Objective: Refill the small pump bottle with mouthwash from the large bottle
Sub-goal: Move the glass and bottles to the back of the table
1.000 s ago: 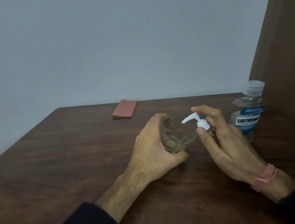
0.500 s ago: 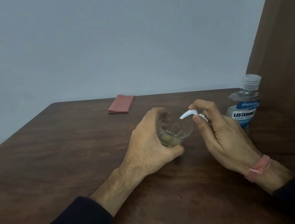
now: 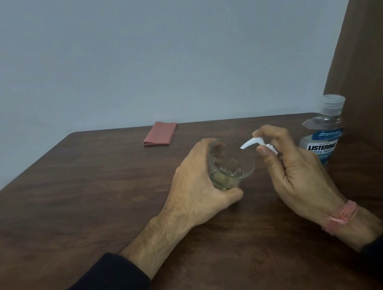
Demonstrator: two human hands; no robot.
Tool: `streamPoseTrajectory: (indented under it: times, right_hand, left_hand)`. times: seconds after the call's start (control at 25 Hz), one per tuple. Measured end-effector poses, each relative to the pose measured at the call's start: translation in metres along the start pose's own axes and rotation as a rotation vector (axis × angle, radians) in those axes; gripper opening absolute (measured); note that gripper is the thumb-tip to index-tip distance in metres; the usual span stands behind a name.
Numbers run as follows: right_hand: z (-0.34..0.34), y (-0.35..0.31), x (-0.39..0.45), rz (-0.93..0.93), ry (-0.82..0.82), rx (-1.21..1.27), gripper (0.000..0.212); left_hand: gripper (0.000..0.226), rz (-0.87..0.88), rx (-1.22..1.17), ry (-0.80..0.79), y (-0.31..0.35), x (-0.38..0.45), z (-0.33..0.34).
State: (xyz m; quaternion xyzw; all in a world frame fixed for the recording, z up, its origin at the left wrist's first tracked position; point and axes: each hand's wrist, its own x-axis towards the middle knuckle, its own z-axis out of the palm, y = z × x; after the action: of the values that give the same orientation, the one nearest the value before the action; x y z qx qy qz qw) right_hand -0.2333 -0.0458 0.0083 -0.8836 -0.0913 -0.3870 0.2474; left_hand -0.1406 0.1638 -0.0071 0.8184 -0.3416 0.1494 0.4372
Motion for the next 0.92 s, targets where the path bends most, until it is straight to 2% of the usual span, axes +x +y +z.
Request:
streamPoseTrajectory:
  times: [0.64,0.92]
  right_hand:
    - [-0.0003,-0.0075,0.0009,0.014,0.017,-0.079,0.025]
    - [-0.0008,-0.0068,0.0009,0.019,0.010,-0.114,0.024]
  left_hand:
    - [0.090,0.087,0.079,-0.030,0.0020,0.0004,-0.0009]
    - [0.082,0.010,0.071,0.032,0.0008,-0.0004,-0.0001]
